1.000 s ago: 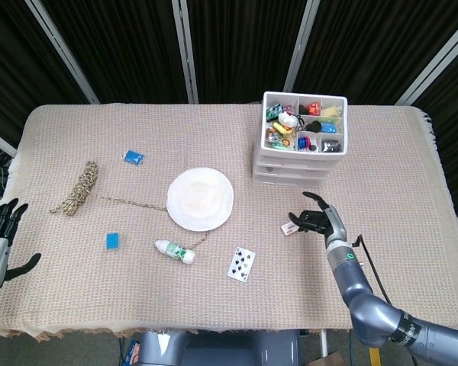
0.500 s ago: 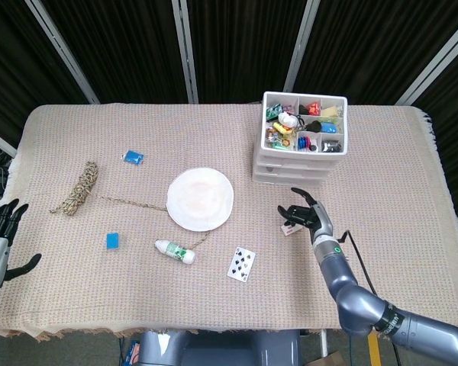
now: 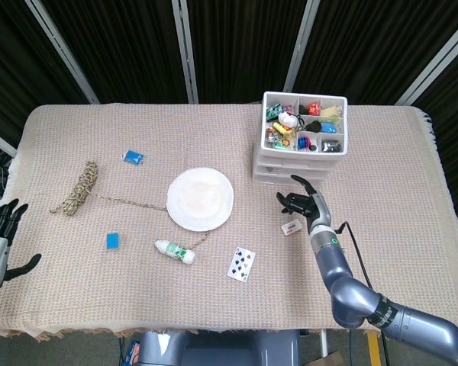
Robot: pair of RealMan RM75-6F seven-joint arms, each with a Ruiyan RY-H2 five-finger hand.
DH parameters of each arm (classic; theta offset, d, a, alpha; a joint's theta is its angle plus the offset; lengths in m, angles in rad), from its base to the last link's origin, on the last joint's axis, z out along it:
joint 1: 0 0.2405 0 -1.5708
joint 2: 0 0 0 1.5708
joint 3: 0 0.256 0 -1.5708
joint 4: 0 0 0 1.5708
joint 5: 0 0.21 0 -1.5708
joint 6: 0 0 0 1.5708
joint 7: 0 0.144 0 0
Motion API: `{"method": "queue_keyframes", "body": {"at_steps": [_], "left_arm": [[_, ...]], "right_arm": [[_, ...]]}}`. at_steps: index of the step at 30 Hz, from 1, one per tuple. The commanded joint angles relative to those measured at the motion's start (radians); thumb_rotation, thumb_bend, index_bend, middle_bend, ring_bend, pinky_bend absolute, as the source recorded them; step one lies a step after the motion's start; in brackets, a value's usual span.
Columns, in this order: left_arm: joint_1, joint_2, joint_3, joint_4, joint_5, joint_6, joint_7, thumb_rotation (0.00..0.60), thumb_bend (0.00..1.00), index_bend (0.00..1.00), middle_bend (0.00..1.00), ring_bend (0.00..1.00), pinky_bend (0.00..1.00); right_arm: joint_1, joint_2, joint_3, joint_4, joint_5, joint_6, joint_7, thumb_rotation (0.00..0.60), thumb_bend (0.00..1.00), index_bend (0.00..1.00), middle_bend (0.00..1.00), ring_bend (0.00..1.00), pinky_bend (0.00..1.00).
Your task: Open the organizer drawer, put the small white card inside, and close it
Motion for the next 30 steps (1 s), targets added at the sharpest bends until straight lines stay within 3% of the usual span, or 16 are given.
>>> {"method": "queue_keyframes", "body": {"at_steps": [1, 21, 30], "left_arm": [[0.0, 0.0, 0.0, 0.001, -0.001, -0.001, -0.002, 0.6, 0.25, 0.01, 0.0, 0.0, 0.0], [-0.003, 0.008, 0.001, -0.004, -0.007, -0.014, -0.023, 0.6, 0.26, 0.01, 0.0, 0.0, 0.0], [-0.005, 0.01, 0.001, -0.008, -0.013, -0.021, -0.022, 0.6, 0.26, 0.01, 0.0, 0.0, 0.0]], "right_arm": [[0.019, -0.004, 0.021, 0.021, 0.016, -0.007, -0.001, 0.6, 0.19, 0.17, 0.77, 0.76, 0.53], [0.102, -0.076, 0.074, 0.183, 0.091, -0.019, -0.013, 0.6, 0.21, 0.2, 0.77, 0.76, 0.53], [0.105, -0.088, 0.088, 0.219, 0.103, -0.022, -0.017, 0.6, 0.22, 0.31, 0.77, 0.76, 0.53]]}}
